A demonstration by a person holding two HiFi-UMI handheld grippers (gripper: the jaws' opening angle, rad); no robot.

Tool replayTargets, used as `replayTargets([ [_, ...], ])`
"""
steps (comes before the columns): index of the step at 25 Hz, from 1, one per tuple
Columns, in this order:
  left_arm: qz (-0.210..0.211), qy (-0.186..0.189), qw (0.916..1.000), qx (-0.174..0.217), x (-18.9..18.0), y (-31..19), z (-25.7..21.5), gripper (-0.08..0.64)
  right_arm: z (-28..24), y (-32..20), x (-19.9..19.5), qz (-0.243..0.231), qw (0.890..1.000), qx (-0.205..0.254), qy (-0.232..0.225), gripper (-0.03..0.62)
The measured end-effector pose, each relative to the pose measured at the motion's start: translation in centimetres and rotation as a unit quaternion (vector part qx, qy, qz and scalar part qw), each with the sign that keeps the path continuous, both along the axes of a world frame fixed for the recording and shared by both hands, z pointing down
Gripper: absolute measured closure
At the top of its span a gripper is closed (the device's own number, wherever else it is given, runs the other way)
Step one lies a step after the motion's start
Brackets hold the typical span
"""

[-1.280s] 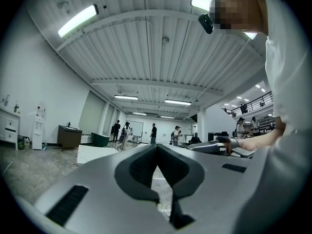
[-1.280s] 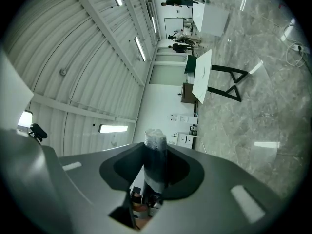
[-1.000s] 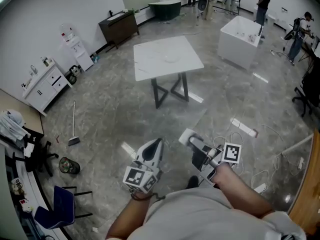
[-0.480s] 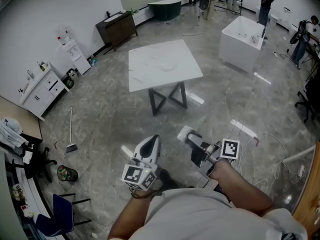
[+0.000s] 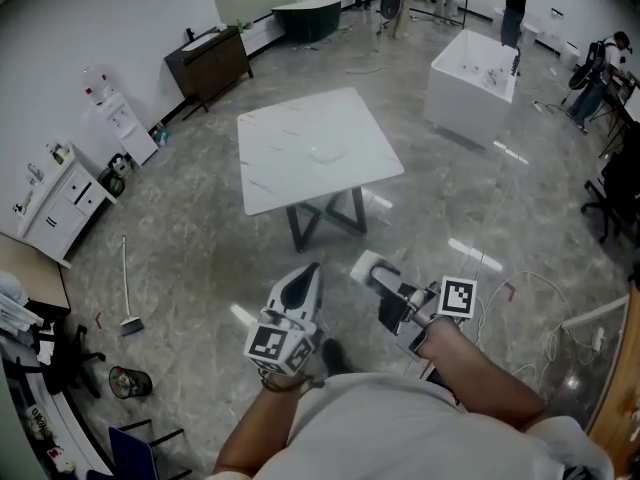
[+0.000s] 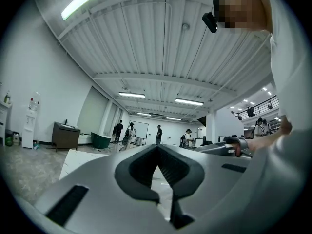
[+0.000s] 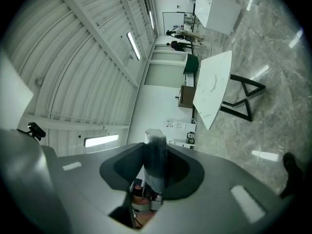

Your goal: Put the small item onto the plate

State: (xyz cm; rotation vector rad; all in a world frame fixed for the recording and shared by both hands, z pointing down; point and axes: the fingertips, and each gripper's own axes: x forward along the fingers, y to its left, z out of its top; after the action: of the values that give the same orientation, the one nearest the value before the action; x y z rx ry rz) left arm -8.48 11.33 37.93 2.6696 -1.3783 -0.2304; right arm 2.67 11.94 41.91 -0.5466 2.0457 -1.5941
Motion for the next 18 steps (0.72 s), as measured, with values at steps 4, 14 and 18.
replayTargets([
  [4, 0.024, -0.003, 0.9997, 0.001, -2.4, -6.4, -1.0, 0.554, -1.2, -6.1, -2.5, 0.021, 1.000, 0.006, 0.001, 0.488],
  [14, 0.057, -0.007, 0.9983, 0.009, -7.0, -16.2, -1.3, 0.554, -1.5, -15.3, -6.7, 0.057, 0.998, 0.014, -0.003, 0.488],
  [18, 0.057, -0.014, 0.9983, 0.008, -7.5, -18.9, -1.2, 0.554, -1.3, -18.1, -7.1, 0.057, 0.998, 0.009, -0.005, 0.488],
])
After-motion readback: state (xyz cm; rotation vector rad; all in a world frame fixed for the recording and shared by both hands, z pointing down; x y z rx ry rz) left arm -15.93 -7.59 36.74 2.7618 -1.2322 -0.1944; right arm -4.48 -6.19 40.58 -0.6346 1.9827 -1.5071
